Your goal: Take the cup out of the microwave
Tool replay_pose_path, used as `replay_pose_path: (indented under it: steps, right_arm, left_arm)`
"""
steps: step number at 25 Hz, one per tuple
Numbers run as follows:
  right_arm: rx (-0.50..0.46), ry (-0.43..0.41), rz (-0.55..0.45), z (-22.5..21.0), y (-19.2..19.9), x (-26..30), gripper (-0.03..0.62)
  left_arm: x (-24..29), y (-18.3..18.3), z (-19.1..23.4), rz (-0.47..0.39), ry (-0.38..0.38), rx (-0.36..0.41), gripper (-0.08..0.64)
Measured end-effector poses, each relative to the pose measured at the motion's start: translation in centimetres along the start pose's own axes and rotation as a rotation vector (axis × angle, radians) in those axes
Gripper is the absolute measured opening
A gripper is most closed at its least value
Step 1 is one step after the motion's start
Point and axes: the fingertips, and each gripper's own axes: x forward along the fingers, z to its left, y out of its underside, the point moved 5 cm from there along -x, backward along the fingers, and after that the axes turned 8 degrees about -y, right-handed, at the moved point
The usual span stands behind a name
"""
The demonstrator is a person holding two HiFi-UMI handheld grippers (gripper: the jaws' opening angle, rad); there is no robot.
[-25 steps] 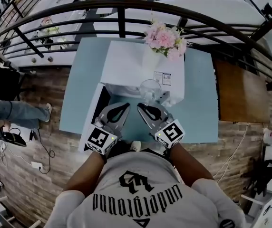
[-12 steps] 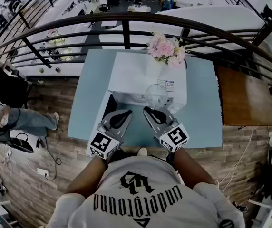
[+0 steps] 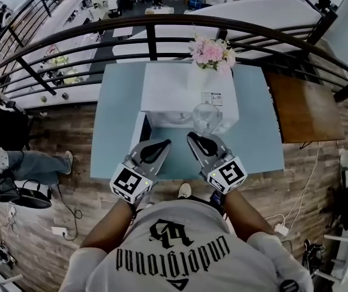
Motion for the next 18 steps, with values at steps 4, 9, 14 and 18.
replay_pose_path:
  steps: [4,9,14,18]
  right_arm:
    - [0.002,0.050,-0.001,3.6,-0.4,0.7,0.020]
    - [-0.002,0.092,-0.006,8.5,-0.4,1.6,0.020]
    - [-0.003,0.148,-0.001,14.1,-1.0,0.8,0.020]
    - [-0.003,0.191,0.012,17.0,-1.4,-0.4,0.021]
  left_arm:
    - [-3.7,-0.3,0.1,-0.012,0.044,0.007,0.051]
    - [-8.4,0.4,1.1,-0.014,0.094,0.009,0.051]
    - [-13.2,0.3,0.4,-0.028,0.160,0.008,0.051]
    - [-15.1,0.6,0.1,-0.032,0.202,-0.011,0.051]
